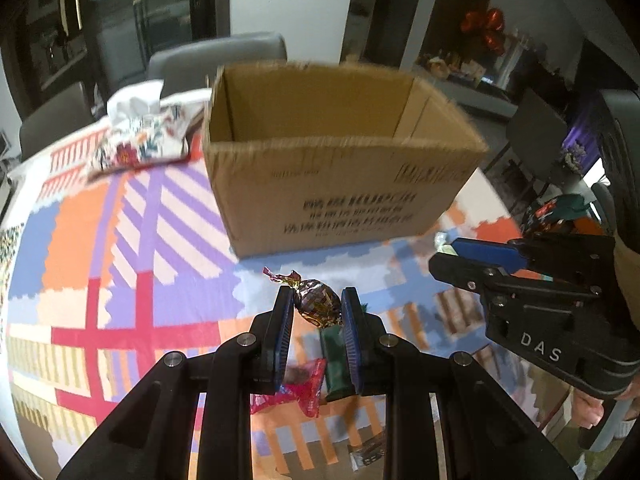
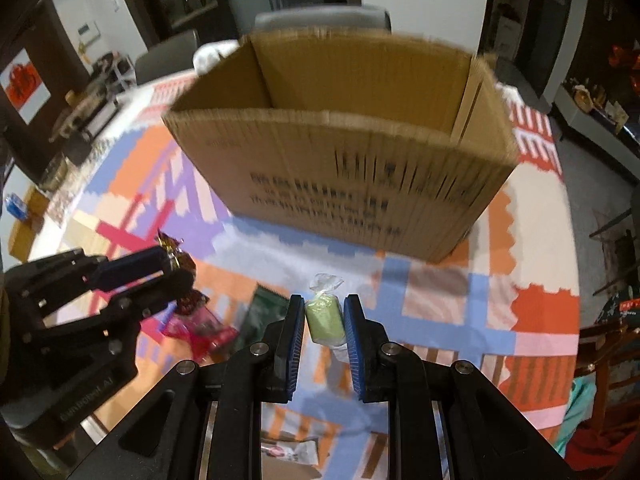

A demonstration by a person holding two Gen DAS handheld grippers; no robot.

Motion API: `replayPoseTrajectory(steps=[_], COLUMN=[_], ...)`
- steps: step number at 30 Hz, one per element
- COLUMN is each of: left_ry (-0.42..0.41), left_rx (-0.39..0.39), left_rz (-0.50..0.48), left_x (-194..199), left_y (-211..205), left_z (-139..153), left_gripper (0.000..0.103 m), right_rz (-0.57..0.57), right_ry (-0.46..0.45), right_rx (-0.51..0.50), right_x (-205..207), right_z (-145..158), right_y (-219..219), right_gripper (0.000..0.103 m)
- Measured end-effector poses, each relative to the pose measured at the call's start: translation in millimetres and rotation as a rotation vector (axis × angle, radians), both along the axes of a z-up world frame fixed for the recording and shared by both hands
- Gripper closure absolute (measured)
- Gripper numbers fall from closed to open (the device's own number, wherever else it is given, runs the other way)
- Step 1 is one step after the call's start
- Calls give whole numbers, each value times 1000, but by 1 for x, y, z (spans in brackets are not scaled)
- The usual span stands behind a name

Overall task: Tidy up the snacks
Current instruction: 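Carry both snacks into the box and open both tools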

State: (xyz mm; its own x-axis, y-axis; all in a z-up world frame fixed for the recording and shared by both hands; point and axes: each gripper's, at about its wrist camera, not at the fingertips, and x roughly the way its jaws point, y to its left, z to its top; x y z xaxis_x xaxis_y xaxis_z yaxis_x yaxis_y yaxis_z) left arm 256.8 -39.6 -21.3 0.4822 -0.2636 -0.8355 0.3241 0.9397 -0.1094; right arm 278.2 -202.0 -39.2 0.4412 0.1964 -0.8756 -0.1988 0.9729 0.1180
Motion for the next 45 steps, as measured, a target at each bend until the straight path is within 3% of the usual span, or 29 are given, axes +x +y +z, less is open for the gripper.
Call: replayPoseTrajectory(steps=[8, 15, 21, 26, 38, 39, 40, 41, 43, 45], left_ry=[-102, -165, -196, -205, -196, -203, -214, -225, -241, -251], left_rx=[-54, -44, -16, -18, 40, 49, 63, 74, 90, 91], left_rz=[-4, -7, -21, -26, -7, -7, 1, 13, 23, 19], left_x=[-3, 9, 33, 60, 104, 104, 101, 99, 91, 82], left_y=[3, -6, -16, -20, -28, -28, -28, -27, -24, -21], left_z=[47, 80, 94, 97, 79, 79, 79, 80, 81, 83], left_gripper=[78, 78, 78, 78, 77, 75, 66, 55, 53, 53], right_rz=[-20, -17, -24, -57, -87, -89, -94, -99, -109, -110], right_ry=[-130, -190, -215, -201, -165, -165, -166, -164, -175, -187], right_rx=[51, 63, 60, 96, 79, 75, 73, 72, 68, 55], right_x=[-4, -8, 11, 38, 80, 83, 83, 84, 79, 72], right_z=[50, 81, 99, 99, 76, 74, 73, 71, 70, 69], right_y=[5, 6, -2, -12, -13, -13, -13, -15, -17, -18], right_gripper=[81, 81, 81, 81, 81, 81, 80, 70, 60, 60])
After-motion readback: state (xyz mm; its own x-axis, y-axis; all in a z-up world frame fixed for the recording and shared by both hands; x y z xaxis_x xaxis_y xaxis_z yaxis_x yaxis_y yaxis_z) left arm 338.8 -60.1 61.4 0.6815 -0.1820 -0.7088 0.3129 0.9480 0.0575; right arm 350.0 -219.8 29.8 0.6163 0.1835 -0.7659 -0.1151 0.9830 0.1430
